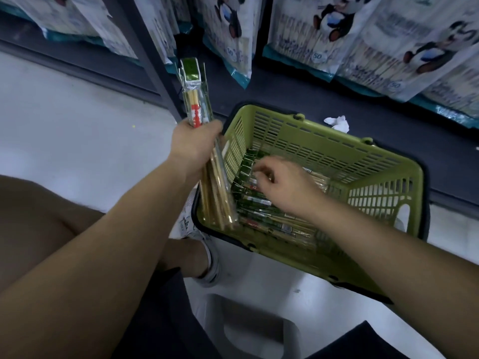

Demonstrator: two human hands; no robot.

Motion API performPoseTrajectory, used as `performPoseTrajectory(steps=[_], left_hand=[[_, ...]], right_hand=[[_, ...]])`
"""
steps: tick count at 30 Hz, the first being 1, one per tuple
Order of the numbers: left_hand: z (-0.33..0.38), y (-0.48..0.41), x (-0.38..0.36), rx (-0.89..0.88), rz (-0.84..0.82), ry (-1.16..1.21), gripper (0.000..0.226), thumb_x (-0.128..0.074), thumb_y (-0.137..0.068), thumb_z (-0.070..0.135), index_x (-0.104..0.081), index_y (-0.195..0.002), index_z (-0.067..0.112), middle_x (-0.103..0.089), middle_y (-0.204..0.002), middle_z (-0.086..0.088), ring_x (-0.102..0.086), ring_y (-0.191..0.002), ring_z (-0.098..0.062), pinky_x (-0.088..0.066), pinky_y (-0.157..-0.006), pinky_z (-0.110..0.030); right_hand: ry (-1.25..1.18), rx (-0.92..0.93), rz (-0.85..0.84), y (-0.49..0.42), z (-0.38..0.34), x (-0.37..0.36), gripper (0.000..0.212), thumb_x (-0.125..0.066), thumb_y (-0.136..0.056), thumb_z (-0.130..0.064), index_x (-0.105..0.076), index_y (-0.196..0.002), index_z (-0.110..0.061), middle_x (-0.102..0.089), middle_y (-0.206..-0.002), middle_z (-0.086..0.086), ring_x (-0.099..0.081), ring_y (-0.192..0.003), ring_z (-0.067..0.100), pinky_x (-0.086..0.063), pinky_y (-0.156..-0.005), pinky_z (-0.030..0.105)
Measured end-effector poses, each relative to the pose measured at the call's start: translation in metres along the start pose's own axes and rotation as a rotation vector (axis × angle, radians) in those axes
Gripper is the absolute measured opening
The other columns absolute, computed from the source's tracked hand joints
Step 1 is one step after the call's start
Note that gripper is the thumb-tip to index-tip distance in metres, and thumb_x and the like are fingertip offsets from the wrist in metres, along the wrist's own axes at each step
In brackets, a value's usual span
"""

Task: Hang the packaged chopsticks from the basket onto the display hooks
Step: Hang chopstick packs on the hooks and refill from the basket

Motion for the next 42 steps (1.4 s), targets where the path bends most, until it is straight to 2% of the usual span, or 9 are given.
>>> performPoseTrajectory(steps=[2, 4, 7, 18, 24, 27, 36, 39, 42], left_hand=[[0.002, -0.008, 0.011, -0.03, 0.042, -0.04, 0.009, -0.071, -0.085, 0.02, -0.064, -0.091, 0.018, -0.071, -0.079, -0.002, -0.072, -0.066, -0.012, -0.058, -0.058, -0.027], [0.0, -0.012, 0.013, -0.042, 0.039, -0.058, 0.011, -0.072, -0.085, 0.024, -0.064, -0.092, 0.02, -0.071, -0.077, -0.001, -0.072, -0.066, -0.011, -0.059, -0.063, -0.03], [-0.012, -0.011, 0.005, -0.056, -0.016, -0.092, 0.012, -0.072, -0.087, 0.028, -0.063, -0.086, 0.019, -0.069, -0.077, -0.003, -0.069, -0.075, -0.018, -0.058, -0.072, -0.037], [-0.02, -0.015, -0.004, -0.108, -0.029, -0.151, 0.018, -0.069, -0.089, 0.029, -0.063, -0.094, 0.013, -0.069, -0.081, -0.003, -0.069, -0.073, -0.013, -0.054, -0.067, -0.031], [-0.018, -0.014, -0.006, -0.11, -0.038, -0.169, 0.017, -0.069, -0.09, 0.028, -0.062, -0.094, 0.013, -0.067, -0.081, -0.002, -0.066, -0.07, -0.01, -0.053, -0.062, -0.026], [-0.018, -0.013, -0.007, -0.108, -0.055, -0.145, 0.017, -0.069, -0.087, 0.027, -0.062, -0.094, 0.012, -0.068, -0.083, -0.006, -0.069, -0.074, -0.018, -0.06, -0.067, -0.033], [-0.019, -0.014, -0.009, -0.108, -0.051, -0.136, 0.013, -0.071, -0.081, 0.03, -0.059, -0.084, 0.025, -0.062, -0.07, 0.006, -0.064, -0.069, -0.014, -0.059, -0.072, -0.037], [-0.015, -0.006, -0.013, -0.1, -0.061, -0.143, 0.019, -0.071, -0.077, 0.03, -0.061, -0.091, 0.022, -0.063, -0.077, 0.001, -0.064, -0.073, -0.018, -0.059, -0.074, -0.039], [-0.009, 0.008, -0.024, -0.103, -0.099, -0.146, 0.013, -0.07, -0.076, 0.026, -0.06, -0.084, 0.024, -0.06, -0.064, 0.009, -0.06, -0.061, -0.011, -0.055, -0.062, -0.03]], right_hand=[[0.075, -0.138, -0.189, -0.002, 0.051, -0.034, 0.024, -0.058, -0.101, -0.032, -0.065, -0.121, -0.021, -0.067, -0.112, -0.001, -0.064, -0.097, 0.016, -0.053, -0.08, 0.031], [0.143, -0.243, -0.376, 0.005, 0.098, -0.071, 0.033, -0.062, -0.1, -0.035, -0.062, -0.129, -0.02, -0.067, -0.119, 0.003, -0.062, -0.1, 0.019, -0.053, -0.086, 0.033], [0.156, -0.314, -0.496, 0.019, 0.136, -0.115, 0.045, -0.069, -0.095, -0.041, -0.059, -0.134, -0.021, -0.064, -0.13, 0.005, -0.061, -0.106, 0.021, -0.051, -0.088, 0.032], [0.356, -0.214, -0.531, 0.015, 0.154, -0.157, 0.051, -0.057, -0.095, -0.059, -0.061, -0.133, -0.025, -0.061, -0.124, 0.008, -0.059, -0.106, 0.024, -0.049, -0.084, 0.033], [0.337, -0.223, -0.528, 0.017, 0.153, -0.16, 0.048, -0.06, -0.095, -0.052, -0.058, -0.132, -0.022, -0.065, -0.125, 0.006, -0.063, -0.104, 0.024, -0.055, -0.086, 0.037], [0.362, -0.164, -0.554, 0.016, 0.149, -0.159, 0.041, -0.055, -0.099, -0.047, -0.058, -0.134, -0.024, -0.065, -0.124, 0.005, -0.063, -0.104, 0.024, -0.053, -0.081, 0.034], [0.18, -0.172, -0.31, 0.013, 0.122, -0.091, 0.016, -0.052, -0.104, -0.04, -0.053, -0.106, -0.024, -0.058, -0.092, -0.001, -0.055, -0.078, 0.016, -0.038, -0.058, 0.029], [0.053, -0.207, -0.191, 0.011, 0.102, -0.046, 0.02, -0.052, -0.104, -0.039, -0.053, -0.098, -0.02, -0.058, -0.085, 0.0, -0.058, -0.076, 0.019, -0.047, -0.063, 0.034], [-0.101, -0.227, -0.055, 0.014, 0.072, 0.003, 0.026, -0.053, -0.104, -0.041, -0.053, -0.086, -0.021, -0.057, -0.076, -0.001, -0.055, -0.067, 0.016, -0.042, -0.06, 0.033]])
Point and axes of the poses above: each hand's wrist, its own y-axis away from the middle knuckle, its own x-axis out of the back of the hand, z = x × y, the point moved 9 cm from there along -y, towards the middle knuckle
